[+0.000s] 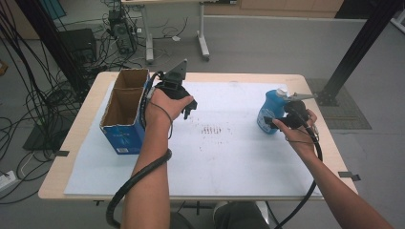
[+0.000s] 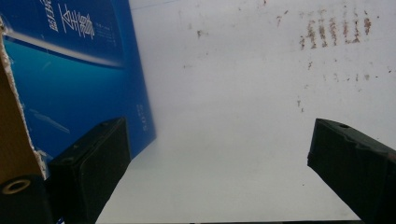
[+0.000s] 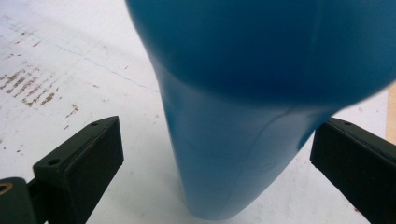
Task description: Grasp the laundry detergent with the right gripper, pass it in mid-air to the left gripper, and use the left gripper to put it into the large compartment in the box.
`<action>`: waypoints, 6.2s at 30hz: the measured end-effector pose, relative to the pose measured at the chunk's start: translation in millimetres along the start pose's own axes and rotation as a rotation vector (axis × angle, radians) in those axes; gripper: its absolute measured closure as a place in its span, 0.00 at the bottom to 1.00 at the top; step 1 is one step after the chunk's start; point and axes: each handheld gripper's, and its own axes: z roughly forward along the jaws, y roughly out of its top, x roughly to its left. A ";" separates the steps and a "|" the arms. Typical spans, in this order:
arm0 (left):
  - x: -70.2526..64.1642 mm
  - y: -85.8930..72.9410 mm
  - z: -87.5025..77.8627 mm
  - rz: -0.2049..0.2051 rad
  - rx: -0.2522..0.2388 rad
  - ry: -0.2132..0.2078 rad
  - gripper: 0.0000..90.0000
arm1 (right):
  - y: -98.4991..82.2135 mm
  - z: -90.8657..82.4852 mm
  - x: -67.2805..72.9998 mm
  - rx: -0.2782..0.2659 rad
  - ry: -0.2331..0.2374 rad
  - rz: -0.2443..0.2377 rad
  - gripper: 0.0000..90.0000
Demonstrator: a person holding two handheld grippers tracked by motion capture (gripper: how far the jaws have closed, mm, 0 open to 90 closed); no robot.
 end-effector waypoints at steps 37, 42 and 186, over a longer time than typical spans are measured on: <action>-3.1 1.1 -3.1 0.005 -0.005 0.000 0.07 | -2.1 0.9 1.1 -0.031 -0.023 -0.004 0.02; -3.6 1.5 -2.5 0.004 -0.005 0.001 0.07 | -2.1 1.2 0.9 -0.030 -0.023 -0.005 0.03; -4.7 3.1 -3.7 0.004 -0.006 -0.010 0.07 | -3.2 12.4 -0.8 -0.067 -0.008 -0.041 0.46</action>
